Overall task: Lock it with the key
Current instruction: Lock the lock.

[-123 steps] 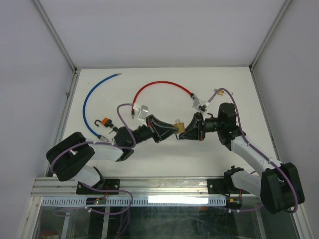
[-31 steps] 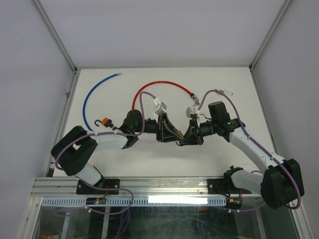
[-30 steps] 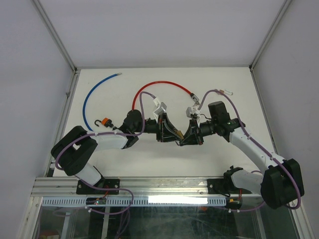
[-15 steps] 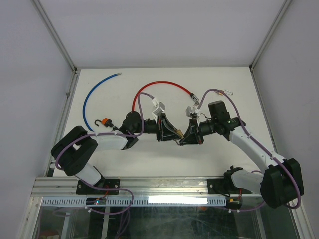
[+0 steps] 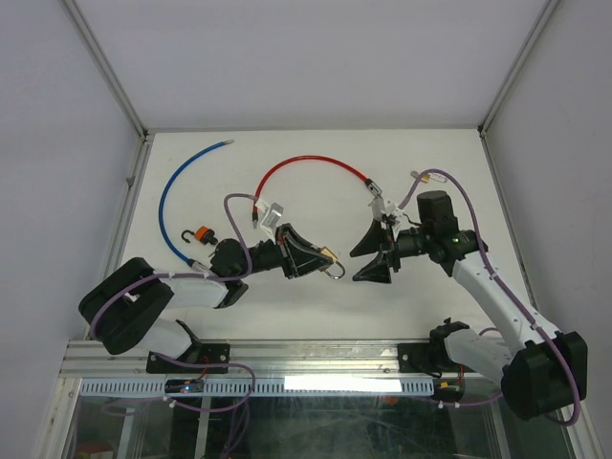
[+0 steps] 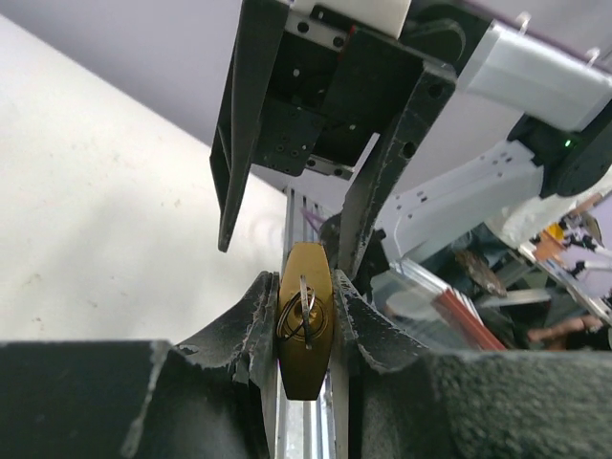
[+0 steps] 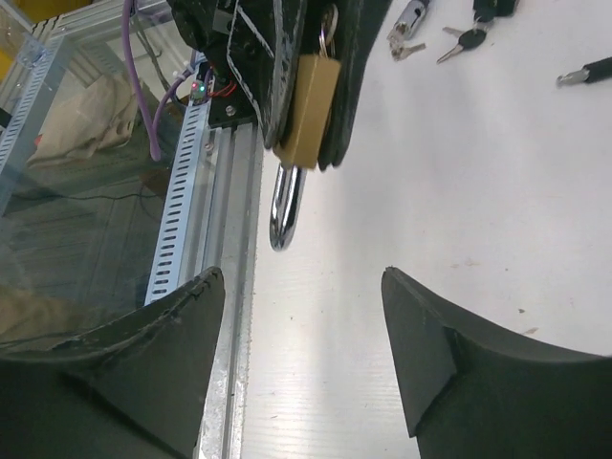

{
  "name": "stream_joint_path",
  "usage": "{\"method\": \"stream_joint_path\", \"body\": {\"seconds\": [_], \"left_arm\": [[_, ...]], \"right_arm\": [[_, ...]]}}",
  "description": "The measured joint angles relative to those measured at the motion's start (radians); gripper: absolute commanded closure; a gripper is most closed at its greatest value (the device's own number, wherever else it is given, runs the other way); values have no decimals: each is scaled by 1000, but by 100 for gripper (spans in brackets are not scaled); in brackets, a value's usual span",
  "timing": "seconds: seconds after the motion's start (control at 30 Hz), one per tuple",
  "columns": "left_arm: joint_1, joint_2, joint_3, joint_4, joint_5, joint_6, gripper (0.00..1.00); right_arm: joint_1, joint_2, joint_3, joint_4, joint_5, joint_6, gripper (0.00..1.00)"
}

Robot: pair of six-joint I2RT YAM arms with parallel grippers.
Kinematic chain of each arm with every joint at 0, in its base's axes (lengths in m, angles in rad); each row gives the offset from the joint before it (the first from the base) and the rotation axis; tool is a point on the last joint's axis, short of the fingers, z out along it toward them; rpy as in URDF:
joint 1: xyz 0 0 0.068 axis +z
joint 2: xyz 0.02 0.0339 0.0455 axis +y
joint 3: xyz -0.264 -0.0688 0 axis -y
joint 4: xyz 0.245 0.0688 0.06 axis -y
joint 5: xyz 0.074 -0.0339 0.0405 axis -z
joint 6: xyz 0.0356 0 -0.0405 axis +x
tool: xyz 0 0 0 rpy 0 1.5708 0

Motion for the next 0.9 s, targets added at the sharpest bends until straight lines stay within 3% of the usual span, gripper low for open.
{"method": "stream_joint_path", "body": {"seconds": [0.47, 0.9], "left_arm": [[0, -140, -138, 136, -212, -43, 100], [0, -140, -175, 145, -283, -46, 100]], "right_arm": [[-126, -133, -17, 86, -71, 62, 17], [-138, -105, 18, 123, -115, 219, 19]]}}
